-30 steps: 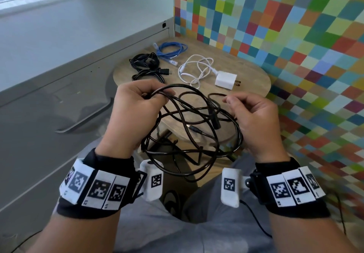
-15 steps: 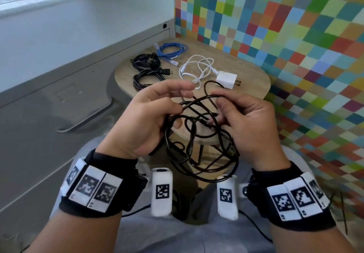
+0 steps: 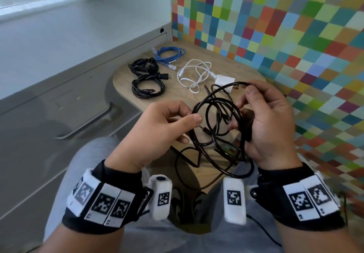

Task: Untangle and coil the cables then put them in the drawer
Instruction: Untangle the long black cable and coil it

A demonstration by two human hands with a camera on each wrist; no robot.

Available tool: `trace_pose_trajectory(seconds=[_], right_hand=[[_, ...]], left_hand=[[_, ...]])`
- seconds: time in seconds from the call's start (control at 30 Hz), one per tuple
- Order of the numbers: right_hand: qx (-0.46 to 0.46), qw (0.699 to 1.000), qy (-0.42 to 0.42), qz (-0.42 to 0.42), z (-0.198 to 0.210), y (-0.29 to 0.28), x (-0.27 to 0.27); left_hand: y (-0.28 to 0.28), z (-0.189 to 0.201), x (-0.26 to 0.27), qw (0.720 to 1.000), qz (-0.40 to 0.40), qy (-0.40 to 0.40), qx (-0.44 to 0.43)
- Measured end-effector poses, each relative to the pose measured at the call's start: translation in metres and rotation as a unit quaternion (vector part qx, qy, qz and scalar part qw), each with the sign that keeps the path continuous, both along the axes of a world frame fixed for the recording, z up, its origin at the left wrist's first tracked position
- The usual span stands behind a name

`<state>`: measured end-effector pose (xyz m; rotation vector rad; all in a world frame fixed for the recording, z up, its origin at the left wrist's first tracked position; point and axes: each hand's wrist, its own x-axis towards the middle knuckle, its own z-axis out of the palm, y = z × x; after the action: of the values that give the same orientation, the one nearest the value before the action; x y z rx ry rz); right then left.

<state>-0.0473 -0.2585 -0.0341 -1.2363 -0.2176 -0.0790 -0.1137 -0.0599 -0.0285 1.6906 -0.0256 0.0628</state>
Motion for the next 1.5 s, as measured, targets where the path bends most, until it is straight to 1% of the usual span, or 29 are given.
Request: trace_pose_trajectory(seconds=[0.07,0.17,0.23,0.3,0.37,0.4,0.5,0.57,0.63,0.67,0.77,0.9,1.0,1.07,1.13,1.2,1.27,1.33,1.37,1.4,1.43,1.5], right_hand=[[0.003,1.0,-0.005,0.005,0.0,0.002,0.001],[0.013,0.999,-0.019,0.038,-0.003,0.001,0.004],[0.035,0.995,-0.017,0.088,-0.004,0.0,0.005],[0.042,0.987,-0.016,0.152,-0.006,-0.003,0.005],[0.044,0.979,-0.013,0.201,-0.008,-0.003,0.002],[0.031,0.978,-0.016,0.206,-0.009,-0.002,0.0],[-0.064,0.983,-0.04,0.17,-0.01,0.005,-0.007],[-0.094,0.976,-0.039,0.19,-0.011,0.007,-0.01],[-0.098,0.972,-0.032,0.212,-0.011,0.008,-0.012],[-0.103,0.972,-0.037,0.207,-0.009,0.009,-0.013],[-0.143,0.973,-0.049,0.173,-0.008,0.011,-0.016],[-0.156,0.968,-0.064,0.186,-0.007,0.011,-0.021],[-0.163,0.974,-0.079,0.139,-0.005,0.01,-0.02],[-0.166,0.977,-0.091,0.1,-0.003,0.009,-0.019],[-0.151,0.983,-0.086,0.063,-0.001,0.006,-0.017],[-0.131,0.989,-0.064,0.03,-0.001,0.002,-0.013],[-0.097,0.994,-0.041,0.005,-0.002,0.0,-0.008],[-0.032,0.999,-0.025,0.012,-0.003,-0.002,-0.004],[-0.004,1.0,-0.017,0.023,-0.002,-0.001,-0.004],[0.016,0.999,-0.009,0.034,-0.002,-0.001,-0.003],[0.028,0.999,-0.002,0.045,-0.003,0.0,-0.004],[0.046,0.997,0.012,0.068,-0.001,-0.001,-0.004]], left_hand=[[0.0,0.0,-0.001,1.0,0.018,0.0,0.002],[0.006,-0.004,0.001,0.996,0.08,-0.019,-0.021],[0.012,-0.004,0.004,0.989,0.134,-0.068,-0.007],[0.014,-0.001,0.003,0.979,0.169,-0.117,0.021],[0.012,0.003,-0.001,0.971,0.176,-0.156,0.045],[0.01,0.004,-0.003,0.97,0.168,-0.169,0.048],[0.002,0.001,-0.005,0.976,0.123,-0.174,0.041],[-0.001,0.001,-0.003,0.978,0.095,-0.177,0.056],[-0.002,0.004,-0.003,0.981,0.079,-0.167,0.064],[-0.002,0.005,-0.003,0.984,0.076,-0.154,0.051],[0.0,0.004,-0.004,0.99,0.065,-0.118,-0.028],[0.006,0.002,-0.003,0.988,0.029,-0.11,-0.1],[0.008,0.0,-0.001,0.981,0.023,-0.115,-0.153],[0.005,-0.003,0.002,0.975,0.055,-0.125,-0.178],[0.006,-0.004,0.006,0.962,0.109,-0.131,-0.211],[0.012,-0.004,0.008,0.95,0.143,-0.135,-0.241],[0.02,0.0,0.007,0.942,0.145,-0.129,-0.273],[0.026,0.006,0.005,0.935,0.126,-0.093,-0.317],[0.027,0.008,0.004,0.937,0.108,-0.07,-0.326],[0.028,0.009,0.002,0.944,0.082,-0.049,-0.317],[0.028,0.009,0.001,0.956,0.054,-0.029,-0.287],[0.026,0.005,-0.001,0.984,0.012,0.0,-0.179]])
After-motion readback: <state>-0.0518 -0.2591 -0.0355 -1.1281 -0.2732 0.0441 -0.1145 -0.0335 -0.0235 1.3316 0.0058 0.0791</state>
